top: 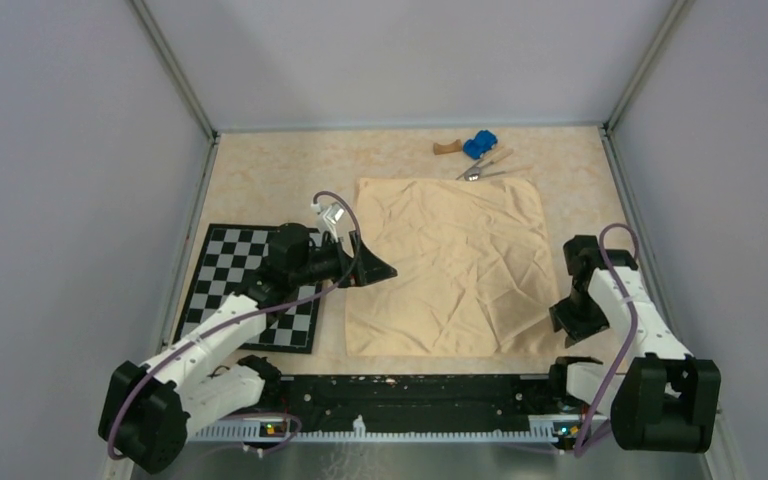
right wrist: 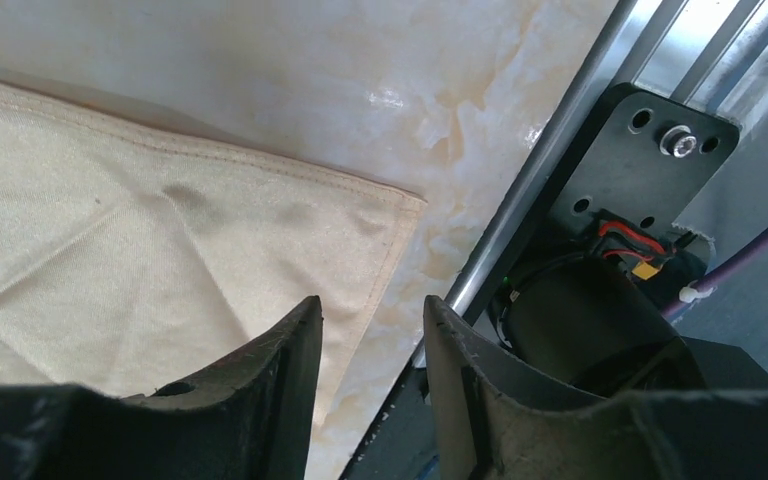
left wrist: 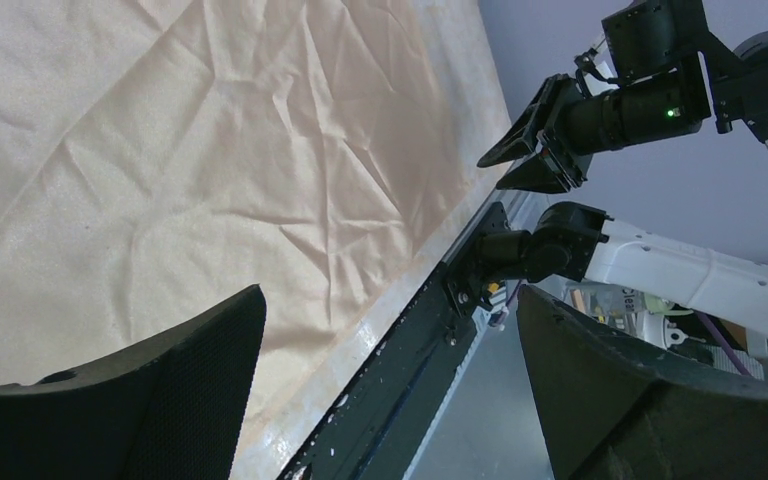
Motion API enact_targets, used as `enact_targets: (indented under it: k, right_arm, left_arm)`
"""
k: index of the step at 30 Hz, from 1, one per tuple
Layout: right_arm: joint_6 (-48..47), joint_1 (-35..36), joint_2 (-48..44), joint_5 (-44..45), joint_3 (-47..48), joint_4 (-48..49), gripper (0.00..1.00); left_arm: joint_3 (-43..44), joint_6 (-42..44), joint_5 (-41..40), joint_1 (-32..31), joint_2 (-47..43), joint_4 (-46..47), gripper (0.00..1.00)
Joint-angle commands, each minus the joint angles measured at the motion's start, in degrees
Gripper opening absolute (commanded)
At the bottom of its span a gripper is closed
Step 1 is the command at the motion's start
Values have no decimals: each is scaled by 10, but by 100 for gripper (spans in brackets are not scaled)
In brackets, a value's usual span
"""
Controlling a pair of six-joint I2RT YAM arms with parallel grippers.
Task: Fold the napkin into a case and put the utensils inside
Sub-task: Flatten the napkin at the center of the board.
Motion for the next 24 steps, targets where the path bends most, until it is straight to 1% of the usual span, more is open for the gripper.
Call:
enact_targets:
  k: [1,2,3,6,9,12,13,14,16,19,20,22,24]
  right_arm:
    - [30,-8,7,24,5,20,41]
    - [18,-12,17,9,-1,44,38]
    - [11,-13,28,-2,-4,61,37]
    - [-31,-13,42,-40,-18,132,37]
    - [-86,-13,13,-27,-6,171,38]
    - [-167,-7,-27,-52,24,218,41]
    - [-207,-4,-33,-81,28,260,42]
    - [-248,-4,-32,-142,26,311,43]
    - [-294,-1,0,-229,34,384,43]
    - [-330,13,87,-287,62,436,43]
    - [-340,17,116,-297,72,448,43]
    - [-352,20,168,-285,88,458,43]
    - [-364,17,201,-282,94,483,43]
  left_arm:
    - [-12,8,-26,0,-8,16,99]
    - [-16,5,-28,0,0,27,99]
    - [-16,3,-26,0,13,39,99]
    - [-15,-7,-13,0,62,82,99]
    - [-5,-3,-25,0,113,105,99]
    - [15,4,-53,-1,154,113,99]
    - [19,3,-66,-1,168,117,99]
    - [22,-1,-79,-1,183,124,99]
    - [27,-11,-99,-1,211,144,99]
    - [35,-25,-114,-2,257,168,99]
    - [39,-27,-119,-2,272,174,99]
    - [50,-30,-131,-2,298,175,99]
    - [59,-29,-142,-2,320,179,99]
